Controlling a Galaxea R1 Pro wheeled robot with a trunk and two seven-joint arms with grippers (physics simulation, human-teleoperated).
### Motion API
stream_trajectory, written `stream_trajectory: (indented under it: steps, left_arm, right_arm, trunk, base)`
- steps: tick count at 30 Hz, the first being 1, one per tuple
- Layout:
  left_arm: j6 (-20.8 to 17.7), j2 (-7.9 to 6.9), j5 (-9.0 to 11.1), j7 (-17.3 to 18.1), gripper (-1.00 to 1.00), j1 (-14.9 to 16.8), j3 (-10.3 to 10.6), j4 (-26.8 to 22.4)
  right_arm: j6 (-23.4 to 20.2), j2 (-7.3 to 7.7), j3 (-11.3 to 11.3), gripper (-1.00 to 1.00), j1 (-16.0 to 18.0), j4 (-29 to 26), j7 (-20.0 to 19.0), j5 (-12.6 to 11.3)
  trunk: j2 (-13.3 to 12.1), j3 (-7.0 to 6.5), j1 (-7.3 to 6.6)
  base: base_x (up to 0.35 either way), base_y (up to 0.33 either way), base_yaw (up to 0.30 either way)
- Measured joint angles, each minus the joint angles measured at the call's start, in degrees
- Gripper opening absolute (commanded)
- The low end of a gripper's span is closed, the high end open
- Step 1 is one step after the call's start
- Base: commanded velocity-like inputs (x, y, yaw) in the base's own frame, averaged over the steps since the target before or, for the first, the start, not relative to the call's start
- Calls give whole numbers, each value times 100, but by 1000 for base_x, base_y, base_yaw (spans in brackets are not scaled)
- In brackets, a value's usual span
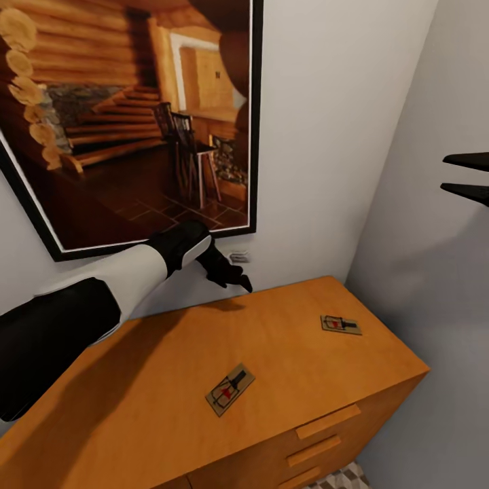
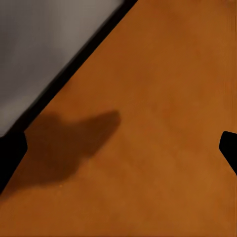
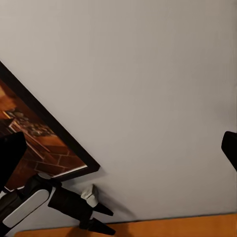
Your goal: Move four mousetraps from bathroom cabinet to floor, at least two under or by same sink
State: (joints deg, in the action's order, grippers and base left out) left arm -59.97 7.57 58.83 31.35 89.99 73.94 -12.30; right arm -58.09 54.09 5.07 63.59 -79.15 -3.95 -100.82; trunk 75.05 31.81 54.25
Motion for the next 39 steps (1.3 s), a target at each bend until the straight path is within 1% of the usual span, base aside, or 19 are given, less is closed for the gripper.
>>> stream_trajectory:
  steps: [4,8,10,11,13,16,17,39]
  left_arm:
    - [-3,1,27,-62,100,6,-8,-42]
    - [-3,5,20,-114,100,4,-8,-57]
    - [4,9,-2,-131,100,39,-41,-58]
    - [57,7,-100,-156,100,54,-43,-54]
    - [97,6,-223,-163,100,55,-7,-53]
    - [93,5,-223,-163,100,55,-9,-56]
    - [93,6,-222,-163,100,55,-9,-55]
    - [83,7,-223,-156,100,55,-9,-58]
  right_arm:
    - [8,-2,1,100,3,-20,-8,18]
    - [11,-3,2,100,4,-24,-13,25]
    - [15,-3,4,100,1,-15,-25,31]
    - [11,-4,5,100,0,4,-18,13]
    - [9,-5,5,100,0,65,-24,-24]
    - [24,-1,1,100,3,79,3,164]
    - [24,-1,1,100,4,79,5,177]
    - [27,-1,8,100,3,79,5,179]
  trunk:
    - [1,0,5]
    - [0,-1,7]
    - [-3,0,9]
    - [-3,0,10]
    - [-4,-1,10]
    - [-3,-1,11]
    - [-3,-1,11]
    - [-3,-1,11]
  base:
    - [9,-8,0]
    - [-7,-3,0]
    - [-97,-2,0]
    - [-164,-1,0]
    - [-211,-1,0]
    - [-263,0,0]
    - [-289,0,0]
    - [-318,0,0]
